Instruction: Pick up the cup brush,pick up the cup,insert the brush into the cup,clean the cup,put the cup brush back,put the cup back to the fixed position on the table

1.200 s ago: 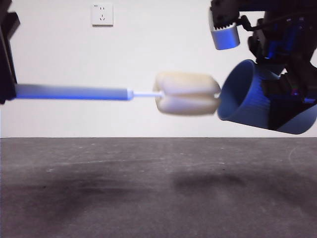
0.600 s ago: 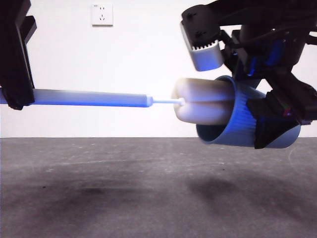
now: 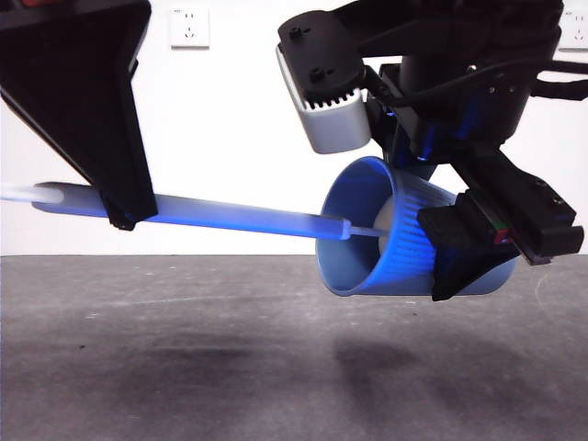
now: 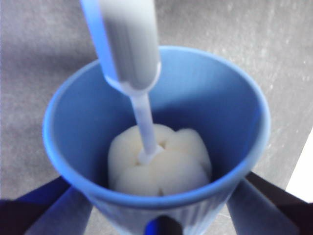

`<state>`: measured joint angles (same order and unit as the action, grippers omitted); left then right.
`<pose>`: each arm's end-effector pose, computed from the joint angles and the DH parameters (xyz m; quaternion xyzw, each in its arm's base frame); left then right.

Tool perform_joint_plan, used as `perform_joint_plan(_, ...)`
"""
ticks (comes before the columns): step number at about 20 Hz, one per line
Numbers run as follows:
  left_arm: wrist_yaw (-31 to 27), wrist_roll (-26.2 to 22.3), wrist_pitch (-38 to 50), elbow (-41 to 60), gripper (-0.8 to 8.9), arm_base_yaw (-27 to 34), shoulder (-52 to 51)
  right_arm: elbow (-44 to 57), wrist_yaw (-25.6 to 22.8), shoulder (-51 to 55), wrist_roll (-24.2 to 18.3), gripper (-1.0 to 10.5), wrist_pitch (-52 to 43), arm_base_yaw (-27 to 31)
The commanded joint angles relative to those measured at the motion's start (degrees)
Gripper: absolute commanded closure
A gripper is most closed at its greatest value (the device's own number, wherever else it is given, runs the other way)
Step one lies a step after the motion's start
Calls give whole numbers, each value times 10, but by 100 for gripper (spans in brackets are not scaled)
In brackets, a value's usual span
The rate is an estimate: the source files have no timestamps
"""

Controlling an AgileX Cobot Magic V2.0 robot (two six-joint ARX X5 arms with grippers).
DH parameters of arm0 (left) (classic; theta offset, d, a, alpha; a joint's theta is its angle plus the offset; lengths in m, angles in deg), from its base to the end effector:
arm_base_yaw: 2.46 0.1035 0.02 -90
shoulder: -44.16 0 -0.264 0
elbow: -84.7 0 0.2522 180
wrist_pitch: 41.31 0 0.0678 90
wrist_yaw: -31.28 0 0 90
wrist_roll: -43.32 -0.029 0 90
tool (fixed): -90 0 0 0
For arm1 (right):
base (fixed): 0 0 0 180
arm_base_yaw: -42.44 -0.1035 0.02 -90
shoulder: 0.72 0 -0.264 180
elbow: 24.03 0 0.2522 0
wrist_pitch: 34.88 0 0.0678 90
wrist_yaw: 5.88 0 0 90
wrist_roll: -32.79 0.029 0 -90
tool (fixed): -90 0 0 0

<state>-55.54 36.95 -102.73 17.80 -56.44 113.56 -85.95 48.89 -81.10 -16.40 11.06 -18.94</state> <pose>0.1290 -0.1802 0.2527 0.2681 0.4549 -0.4318 0.7313 0.1367 0.2155 0.2014 -0.7049 0.2426 0.3216 0.5839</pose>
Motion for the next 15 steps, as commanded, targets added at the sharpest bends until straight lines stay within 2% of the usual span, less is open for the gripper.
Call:
perform_joint_plan(1,-3,14,-6,2,822,-2,-1,0,-3,-4,13,963,-2,-2)
perform_joint_plan(5,-63,19,-97,2,822,0,-15,0,-13,-4,13,963,0,-1)
perform_joint_plan(10,-61,31,-156,2,822,0,-74,0,-12,-4,13,963,0,-1)
perform_joint_plan(15,-54,34,-158,2,822,0,-84,0,-11,-4,13,963,-1,-2)
